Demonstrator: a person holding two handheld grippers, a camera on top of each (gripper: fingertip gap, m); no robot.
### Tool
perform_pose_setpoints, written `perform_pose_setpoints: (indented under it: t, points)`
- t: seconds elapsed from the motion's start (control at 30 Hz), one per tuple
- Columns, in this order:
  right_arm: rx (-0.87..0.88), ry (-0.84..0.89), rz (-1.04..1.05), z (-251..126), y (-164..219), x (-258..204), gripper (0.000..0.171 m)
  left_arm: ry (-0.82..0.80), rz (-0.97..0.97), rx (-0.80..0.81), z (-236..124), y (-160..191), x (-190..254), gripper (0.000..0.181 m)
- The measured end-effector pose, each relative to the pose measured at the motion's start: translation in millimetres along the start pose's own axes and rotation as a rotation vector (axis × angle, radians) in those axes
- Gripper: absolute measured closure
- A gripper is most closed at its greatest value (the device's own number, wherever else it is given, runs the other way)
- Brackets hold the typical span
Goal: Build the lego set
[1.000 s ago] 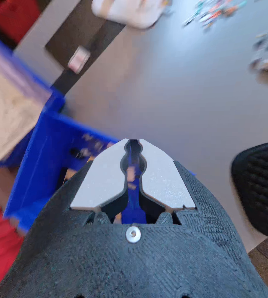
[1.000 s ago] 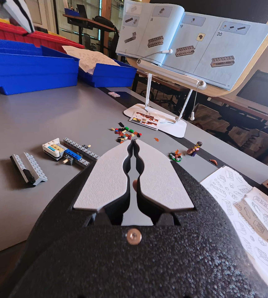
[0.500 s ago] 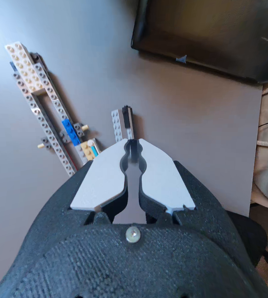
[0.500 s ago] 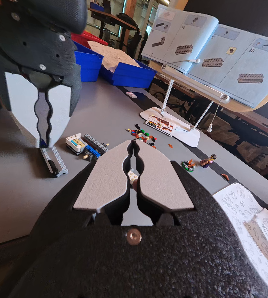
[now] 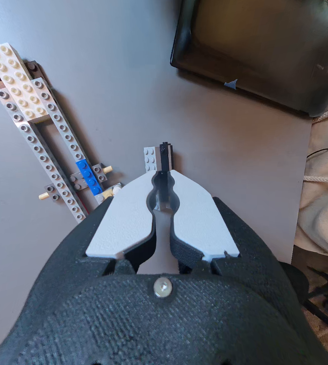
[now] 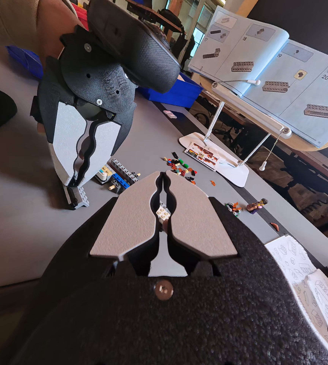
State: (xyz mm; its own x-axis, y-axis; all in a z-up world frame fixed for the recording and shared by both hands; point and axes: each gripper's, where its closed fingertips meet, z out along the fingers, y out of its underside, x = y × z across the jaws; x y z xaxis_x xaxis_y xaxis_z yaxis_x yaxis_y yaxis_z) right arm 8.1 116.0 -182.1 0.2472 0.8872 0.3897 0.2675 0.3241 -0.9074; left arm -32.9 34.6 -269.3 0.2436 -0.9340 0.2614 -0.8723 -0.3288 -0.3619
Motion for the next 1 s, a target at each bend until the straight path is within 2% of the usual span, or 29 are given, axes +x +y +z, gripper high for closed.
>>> perform_pose_setpoints:
  t: [0.23,0.37,0.5,0.6,0.8,1.0]
  points:
    - [-0.003,-0.003,-0.002,-0.2,1.1,-0.5,0.171,-0.022,-0.011,0.117,-16.7,-10.5,0.7,0.158]
    - [0.003,-0.032,-0.031,-0.4,-1.3,-7.6,0.171,-0.152,0.010,0.170,-32.5,4.7,-0.8,0.151]
    - [-0.018,-0.162,-0.042,3.1,-2.4,-35.7,0.169,-0.255,0.020,0.171,-17.2,31.9,4.7,0.142]
    - [-0.056,-0.242,-0.045,9.1,-0.9,-58.9,0.168,-0.292,0.022,0.193,-2.0,39.7,6.8,0.139]
    - [-0.221,-0.348,-0.010,23.4,15.5,-89.9,0.166,-0.370,0.075,0.281,2.3,29.7,0.4,0.147]
    - [-0.353,-0.482,0.036,29.8,22.1,-99.5,0.162,-0.404,0.108,0.355,3.0,26.3,0.4,0.155]
